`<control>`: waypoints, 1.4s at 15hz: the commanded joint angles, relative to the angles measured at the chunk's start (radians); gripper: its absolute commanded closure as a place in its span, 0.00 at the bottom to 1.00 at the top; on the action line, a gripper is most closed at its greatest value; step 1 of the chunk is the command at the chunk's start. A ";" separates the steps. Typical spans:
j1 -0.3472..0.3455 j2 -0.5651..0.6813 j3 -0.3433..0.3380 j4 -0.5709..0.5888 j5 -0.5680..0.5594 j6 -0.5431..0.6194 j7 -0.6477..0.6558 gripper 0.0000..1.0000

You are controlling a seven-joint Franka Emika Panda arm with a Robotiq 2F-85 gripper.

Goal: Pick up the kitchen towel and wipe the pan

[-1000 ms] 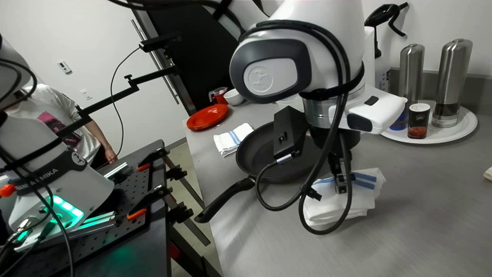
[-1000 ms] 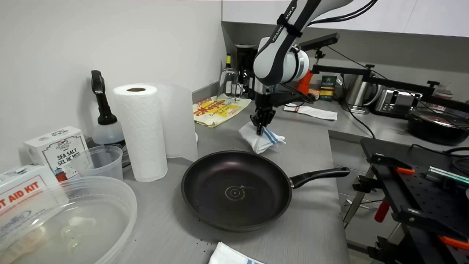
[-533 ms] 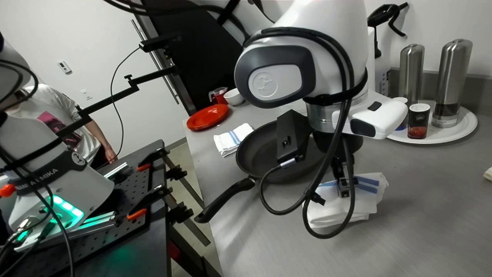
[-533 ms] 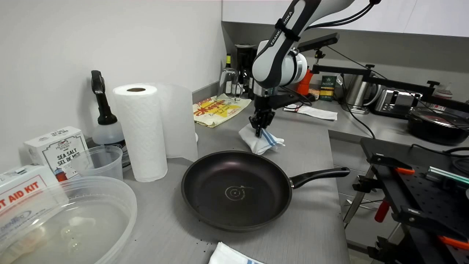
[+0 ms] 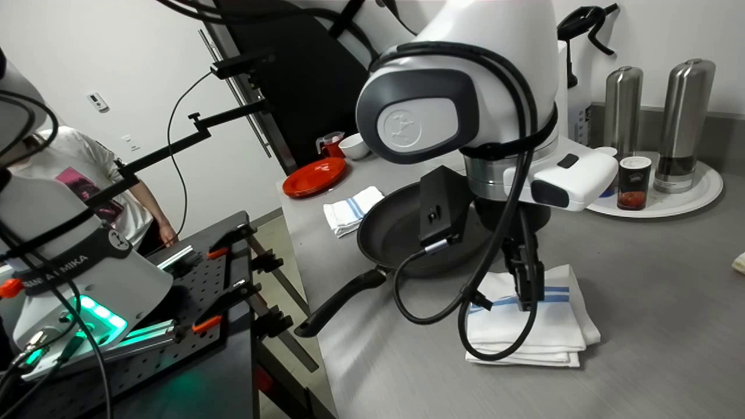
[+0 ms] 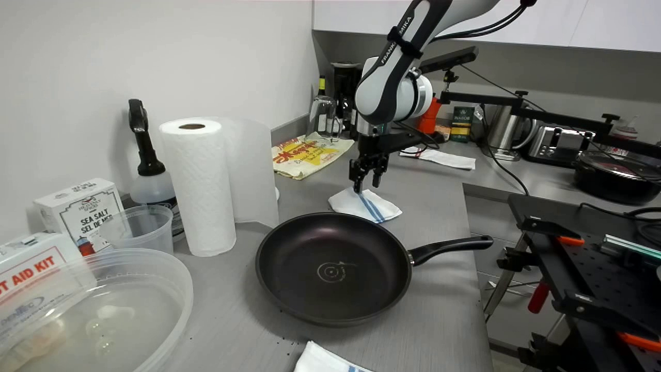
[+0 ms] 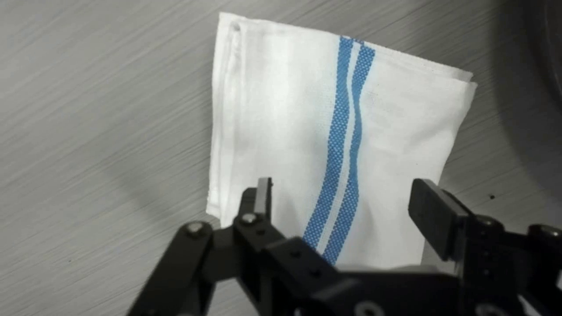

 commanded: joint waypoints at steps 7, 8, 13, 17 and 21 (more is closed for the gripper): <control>0.082 -0.171 -0.015 -0.124 -0.040 -0.098 0.016 0.00; 0.093 -0.199 -0.016 -0.144 -0.048 -0.101 0.013 0.00; 0.158 -0.381 -0.024 -0.263 -0.098 -0.167 0.020 0.00; 0.188 -0.490 -0.031 -0.326 -0.130 -0.260 0.043 0.00; 0.174 -0.465 -0.019 -0.299 -0.109 -0.249 0.019 0.00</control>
